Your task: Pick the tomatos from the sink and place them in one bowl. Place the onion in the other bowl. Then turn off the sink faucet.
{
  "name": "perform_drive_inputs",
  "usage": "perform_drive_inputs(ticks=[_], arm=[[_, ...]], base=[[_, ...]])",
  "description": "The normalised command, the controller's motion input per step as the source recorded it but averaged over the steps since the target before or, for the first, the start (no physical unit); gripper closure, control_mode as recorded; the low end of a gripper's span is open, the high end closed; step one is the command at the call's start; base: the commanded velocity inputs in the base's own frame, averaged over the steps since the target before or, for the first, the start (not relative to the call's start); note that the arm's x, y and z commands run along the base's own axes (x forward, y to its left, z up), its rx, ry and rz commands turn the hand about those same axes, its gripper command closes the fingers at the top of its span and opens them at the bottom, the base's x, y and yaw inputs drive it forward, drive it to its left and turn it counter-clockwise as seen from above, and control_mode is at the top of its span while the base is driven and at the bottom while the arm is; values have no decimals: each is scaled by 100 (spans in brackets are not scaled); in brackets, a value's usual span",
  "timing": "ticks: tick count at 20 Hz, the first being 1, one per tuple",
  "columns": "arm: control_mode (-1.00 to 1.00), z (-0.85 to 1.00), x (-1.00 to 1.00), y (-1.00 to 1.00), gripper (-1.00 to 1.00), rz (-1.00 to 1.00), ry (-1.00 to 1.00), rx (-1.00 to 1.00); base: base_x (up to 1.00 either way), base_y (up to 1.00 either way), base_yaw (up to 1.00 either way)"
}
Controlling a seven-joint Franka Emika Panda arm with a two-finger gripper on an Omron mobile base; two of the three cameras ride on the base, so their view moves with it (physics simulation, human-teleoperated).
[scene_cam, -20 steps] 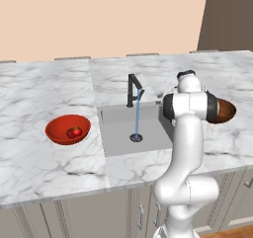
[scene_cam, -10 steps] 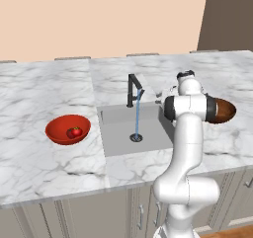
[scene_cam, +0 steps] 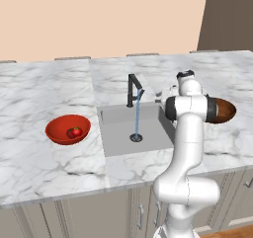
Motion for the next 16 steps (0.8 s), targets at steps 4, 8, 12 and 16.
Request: perform_drive_inputs(ticks=[4, 8, 12, 16], arm=[[-100, 0, 12, -17, -100, 0, 0, 3], [-100, 0, 24, -17, -100, 0, 0, 4], [-100, 0, 29, -1, -100, -4, 0, 1], [-100, 0, 33, 7, -100, -8, 0, 0]], base=[[0, 0, 0], [0, 0, 0], [0, 0, 0], [0, 0, 0]])
